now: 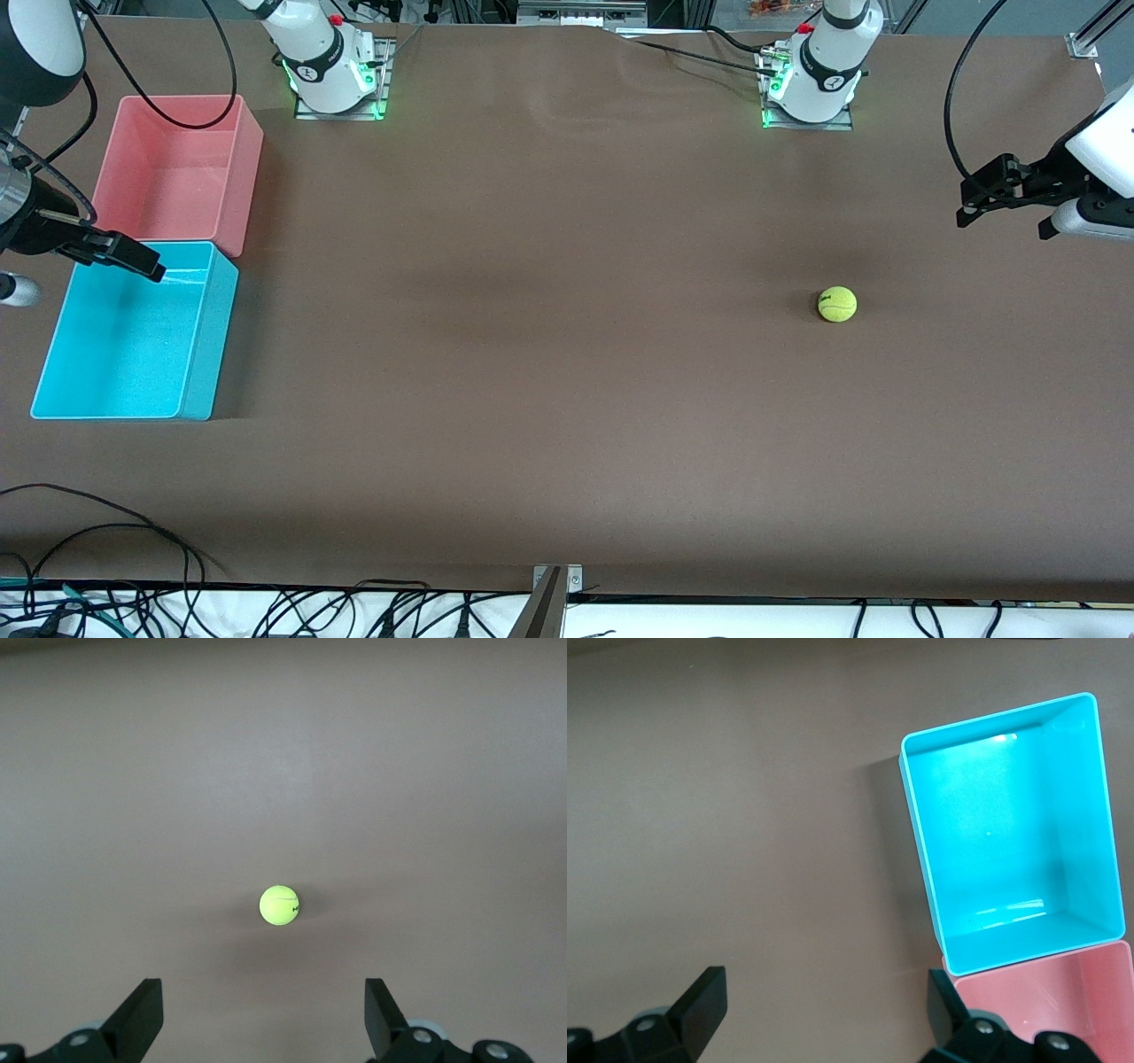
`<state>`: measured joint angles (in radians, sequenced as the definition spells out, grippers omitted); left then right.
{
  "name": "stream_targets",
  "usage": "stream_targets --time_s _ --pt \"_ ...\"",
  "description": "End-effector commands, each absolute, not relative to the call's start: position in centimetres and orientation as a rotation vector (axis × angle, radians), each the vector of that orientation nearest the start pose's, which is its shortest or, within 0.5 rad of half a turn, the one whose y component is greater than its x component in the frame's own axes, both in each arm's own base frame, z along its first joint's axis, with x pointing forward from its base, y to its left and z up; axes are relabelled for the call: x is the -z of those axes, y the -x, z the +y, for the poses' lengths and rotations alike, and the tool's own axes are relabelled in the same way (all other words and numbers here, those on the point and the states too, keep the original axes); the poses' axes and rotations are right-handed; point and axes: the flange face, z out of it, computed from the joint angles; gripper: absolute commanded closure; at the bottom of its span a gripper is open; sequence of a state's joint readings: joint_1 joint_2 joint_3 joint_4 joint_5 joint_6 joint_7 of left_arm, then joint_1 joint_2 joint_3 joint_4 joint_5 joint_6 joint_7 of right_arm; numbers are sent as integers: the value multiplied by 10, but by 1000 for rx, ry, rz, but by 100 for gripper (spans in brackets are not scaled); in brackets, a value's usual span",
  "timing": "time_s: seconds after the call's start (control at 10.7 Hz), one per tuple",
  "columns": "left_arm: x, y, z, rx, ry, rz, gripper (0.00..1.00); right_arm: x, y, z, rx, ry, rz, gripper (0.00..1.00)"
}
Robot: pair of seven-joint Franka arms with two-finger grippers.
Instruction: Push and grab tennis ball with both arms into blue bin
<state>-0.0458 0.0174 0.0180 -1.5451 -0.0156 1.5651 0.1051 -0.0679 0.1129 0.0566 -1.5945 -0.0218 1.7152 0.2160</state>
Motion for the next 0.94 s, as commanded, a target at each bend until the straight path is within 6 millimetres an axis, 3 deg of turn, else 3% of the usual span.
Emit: stream_targets --time_s 0.0,0.84 --pt "-633 -561 -18 2 3135 202 0 -565 -601 -8 20 3125 335 0" --pt "-633 -561 -18 0 3134 205 0 -565 -604 4 22 3122 326 0"
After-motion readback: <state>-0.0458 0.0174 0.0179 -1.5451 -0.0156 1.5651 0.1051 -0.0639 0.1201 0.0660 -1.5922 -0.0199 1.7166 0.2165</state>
